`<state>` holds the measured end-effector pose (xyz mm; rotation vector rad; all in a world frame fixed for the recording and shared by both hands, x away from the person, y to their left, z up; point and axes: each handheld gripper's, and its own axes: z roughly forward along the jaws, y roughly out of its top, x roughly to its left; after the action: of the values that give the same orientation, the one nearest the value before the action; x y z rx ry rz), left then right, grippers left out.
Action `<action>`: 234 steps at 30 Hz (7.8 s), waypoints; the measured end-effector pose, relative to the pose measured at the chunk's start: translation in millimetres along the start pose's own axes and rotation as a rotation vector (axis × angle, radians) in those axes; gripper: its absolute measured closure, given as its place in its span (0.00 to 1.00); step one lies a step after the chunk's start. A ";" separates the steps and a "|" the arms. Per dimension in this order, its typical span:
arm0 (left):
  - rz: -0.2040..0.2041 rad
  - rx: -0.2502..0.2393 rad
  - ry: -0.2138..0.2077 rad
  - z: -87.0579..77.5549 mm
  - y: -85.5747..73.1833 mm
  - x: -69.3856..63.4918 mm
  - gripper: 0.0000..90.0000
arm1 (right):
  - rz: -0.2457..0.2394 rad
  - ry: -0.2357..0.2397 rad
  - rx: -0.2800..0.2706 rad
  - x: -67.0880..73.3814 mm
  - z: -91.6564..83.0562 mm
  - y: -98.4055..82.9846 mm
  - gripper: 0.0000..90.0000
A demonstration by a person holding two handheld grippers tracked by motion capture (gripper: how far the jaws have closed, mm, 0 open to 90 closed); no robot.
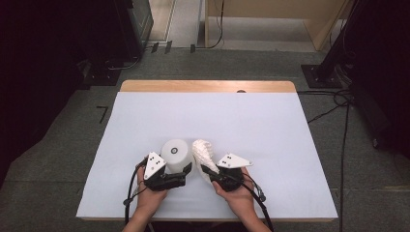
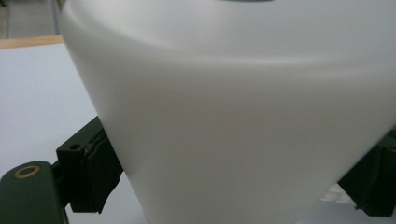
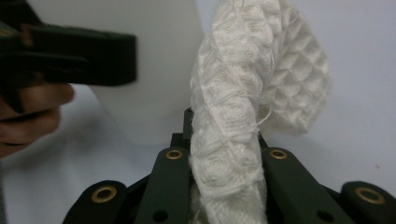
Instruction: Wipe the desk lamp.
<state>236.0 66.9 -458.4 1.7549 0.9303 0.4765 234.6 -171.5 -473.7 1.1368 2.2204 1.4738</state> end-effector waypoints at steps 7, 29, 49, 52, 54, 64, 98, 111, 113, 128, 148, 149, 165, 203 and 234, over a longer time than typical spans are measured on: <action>0.087 0.055 -0.076 5.9 -3.4 -10.0 0.09 | 0.000 0.050 -0.102 9.9 -22.0 19.1 0.89; 0.132 0.058 -0.069 10.4 -4.3 -13.1 0.09 | 0.022 0.090 -0.154 -2.2 -29.7 24.0 0.88; 0.125 0.108 -0.056 18.0 -15.6 -2.2 0.09 | 0.058 -0.082 -0.070 -31.9 -14.8 1.0 0.87; 0.107 0.106 -0.084 16.7 -16.3 0.0 0.05 | 0.063 -0.091 -0.061 -34.1 -13.5 -1.0 0.87; 0.081 0.101 -0.095 15.5 -16.3 0.4 0.03 | 0.059 -0.093 -0.056 -35.9 -11.8 -2.6 0.87; 0.028 0.095 0.097 18.3 -18.5 -21.7 0.07 | 0.035 -0.096 0.000 -30.3 -0.4 -9.5 0.86; 0.080 0.005 -0.060 -3.1 5.5 -6.5 0.09 | 0.078 0.108 -0.076 -4.5 -8.2 4.7 0.87; 0.146 0.069 0.003 16.9 -15.2 -6.5 0.09 | 0.098 0.045 -0.095 -17.4 -14.0 5.3 0.87; 0.128 0.069 0.020 18.0 -15.9 -6.5 0.09 | 0.100 0.033 -0.095 -19.9 -15.1 5.3 0.87; 0.033 0.032 0.071 14.2 -14.7 -14.3 0.02 | 0.123 0.004 -0.072 -29.5 -11.5 -2.1 0.86; -0.022 0.071 0.168 16.0 -13.3 -12.2 0.09 | 0.119 -0.025 -0.084 -28.3 -12.4 -0.6 0.84; -0.026 0.064 0.162 14.1 -11.5 -9.9 0.09 | 0.123 -0.023 -0.084 -28.0 -12.8 -0.4 0.84; 0.036 -0.005 0.037 1.5 1.5 -8.6 0.09 | 0.089 0.050 -0.060 -11.6 -5.0 0.8 0.86; 0.097 -0.029 -0.037 0.4 3.3 -23.5 0.09 | 0.087 0.004 -0.096 -11.6 -13.0 2.8 0.86; 0.134 0.008 -0.034 11.4 -6.4 -24.5 0.09 | 0.129 0.035 -0.172 -3.0 -23.9 8.2 0.87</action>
<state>226.4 41.8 -465.7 1.8348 0.7946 0.5281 226.6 -188.3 -456.2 1.2266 2.0290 1.7107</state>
